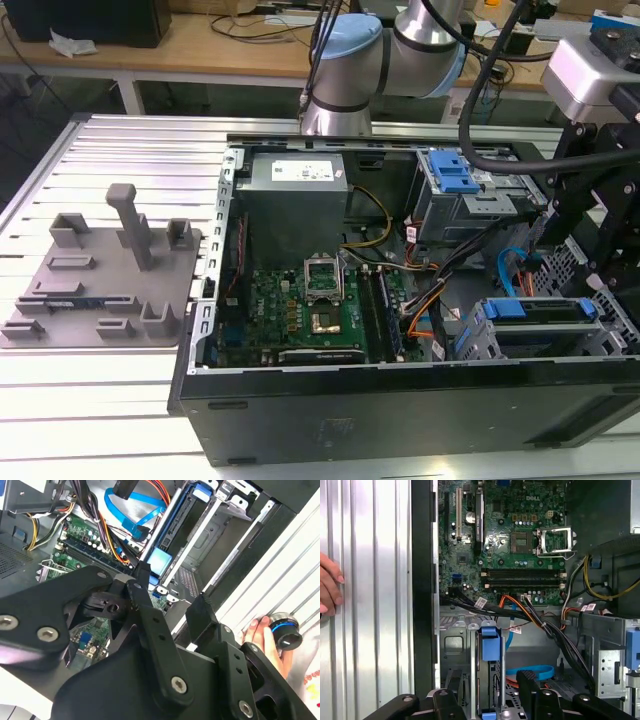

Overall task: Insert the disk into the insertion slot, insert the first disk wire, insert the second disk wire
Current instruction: 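Insert the disk into the insertion slot, then insert the first disk wire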

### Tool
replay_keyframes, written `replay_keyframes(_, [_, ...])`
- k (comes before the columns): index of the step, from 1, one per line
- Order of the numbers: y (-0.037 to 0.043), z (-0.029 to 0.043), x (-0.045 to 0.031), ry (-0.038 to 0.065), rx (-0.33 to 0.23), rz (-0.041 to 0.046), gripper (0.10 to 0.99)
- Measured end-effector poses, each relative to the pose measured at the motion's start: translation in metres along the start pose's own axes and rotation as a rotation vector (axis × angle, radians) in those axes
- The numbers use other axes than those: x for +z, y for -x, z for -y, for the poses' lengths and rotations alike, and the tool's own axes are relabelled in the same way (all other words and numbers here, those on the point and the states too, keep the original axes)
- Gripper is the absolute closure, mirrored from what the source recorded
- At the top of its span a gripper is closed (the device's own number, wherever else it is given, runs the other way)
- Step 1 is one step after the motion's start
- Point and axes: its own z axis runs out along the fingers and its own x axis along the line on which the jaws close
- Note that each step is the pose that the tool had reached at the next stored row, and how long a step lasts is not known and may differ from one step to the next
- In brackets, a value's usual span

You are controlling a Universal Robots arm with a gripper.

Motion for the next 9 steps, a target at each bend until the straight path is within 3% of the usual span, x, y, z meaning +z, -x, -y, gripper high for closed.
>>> replay_keyframes(9, [0.0000,0.0000,0.0000,0.000,0.000,0.0000,0.522])
